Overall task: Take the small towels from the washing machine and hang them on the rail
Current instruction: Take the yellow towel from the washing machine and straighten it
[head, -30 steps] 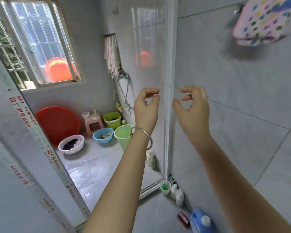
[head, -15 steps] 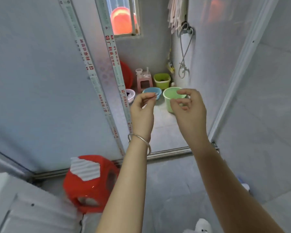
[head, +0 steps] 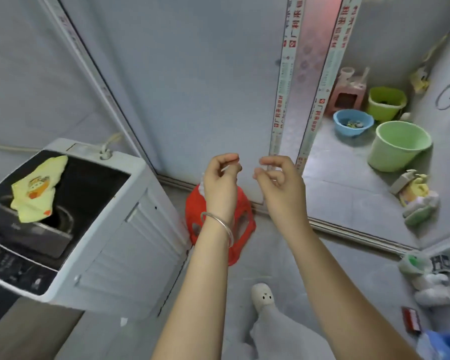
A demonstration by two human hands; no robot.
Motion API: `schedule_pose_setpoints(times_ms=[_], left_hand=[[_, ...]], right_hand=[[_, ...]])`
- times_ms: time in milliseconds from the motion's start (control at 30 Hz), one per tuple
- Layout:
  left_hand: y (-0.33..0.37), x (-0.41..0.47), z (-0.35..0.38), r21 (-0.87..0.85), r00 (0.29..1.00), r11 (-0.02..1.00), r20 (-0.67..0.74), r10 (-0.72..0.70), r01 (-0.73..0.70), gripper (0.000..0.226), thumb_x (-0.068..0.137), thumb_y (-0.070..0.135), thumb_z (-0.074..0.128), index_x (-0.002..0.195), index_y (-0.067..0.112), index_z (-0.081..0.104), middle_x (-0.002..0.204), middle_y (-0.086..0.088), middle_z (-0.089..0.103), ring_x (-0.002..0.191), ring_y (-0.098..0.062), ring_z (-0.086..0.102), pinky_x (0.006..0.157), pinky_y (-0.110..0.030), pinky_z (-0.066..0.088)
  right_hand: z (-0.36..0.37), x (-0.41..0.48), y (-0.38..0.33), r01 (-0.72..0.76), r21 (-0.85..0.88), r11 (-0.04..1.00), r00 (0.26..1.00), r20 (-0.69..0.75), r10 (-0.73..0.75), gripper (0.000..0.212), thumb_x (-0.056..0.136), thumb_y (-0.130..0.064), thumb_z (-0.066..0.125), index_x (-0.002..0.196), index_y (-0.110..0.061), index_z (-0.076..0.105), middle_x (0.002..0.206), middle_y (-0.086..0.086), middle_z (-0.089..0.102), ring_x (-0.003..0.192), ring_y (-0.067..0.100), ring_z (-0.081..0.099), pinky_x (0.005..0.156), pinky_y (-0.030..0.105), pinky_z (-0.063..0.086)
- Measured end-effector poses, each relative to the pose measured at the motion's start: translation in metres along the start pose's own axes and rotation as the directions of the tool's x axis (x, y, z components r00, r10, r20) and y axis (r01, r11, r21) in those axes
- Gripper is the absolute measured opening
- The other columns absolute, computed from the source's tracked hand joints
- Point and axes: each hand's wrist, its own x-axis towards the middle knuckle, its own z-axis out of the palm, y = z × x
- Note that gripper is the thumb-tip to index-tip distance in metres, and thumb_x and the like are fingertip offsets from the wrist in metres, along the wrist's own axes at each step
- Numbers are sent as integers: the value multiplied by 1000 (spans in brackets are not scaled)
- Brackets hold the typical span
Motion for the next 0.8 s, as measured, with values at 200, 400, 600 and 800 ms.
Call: schedule_pose_setpoints(times_ms=[200,400,600,800], left_hand=[[-8,43,-40,-24,985,999,-171,-32,28,24,82,0,53,76,22,62,78,1,61,75,-15,58,79,-29,44],[-5,90,-55,-42,939,999,-342,-44,31,21,86,-1,52,77,18,58,73,2,56,63,-2,54,59,-9,42],[-3,125,-75,-46,855,999,-518,-20,-4,22,86,0,51,78,20,57,76,6,58,74,-5,55,68,-13,42],[-8,144,-113,-24,757,999,-653,4,-26,23,85,-2,52,77,19,57,77,4,57,63,2,58,60,-11,43]], right_hand=[[58,30,7,-33,118,993,982,188,11,22,88,-7,55,85,-28,53,69,-5,68,70,20,66,59,10,46],[105,82,16,-28,90,996,937,349,-5,20,89,-6,54,86,-26,53,70,-21,67,79,15,70,74,27,50],[150,118,21,-40,109,993,859,511,-21,17,90,-6,53,89,-23,53,95,10,68,55,-4,62,56,9,41],[197,124,29,17,87,996,769,636,-68,31,88,-6,53,83,-36,50,86,-12,65,80,9,69,67,15,44]])
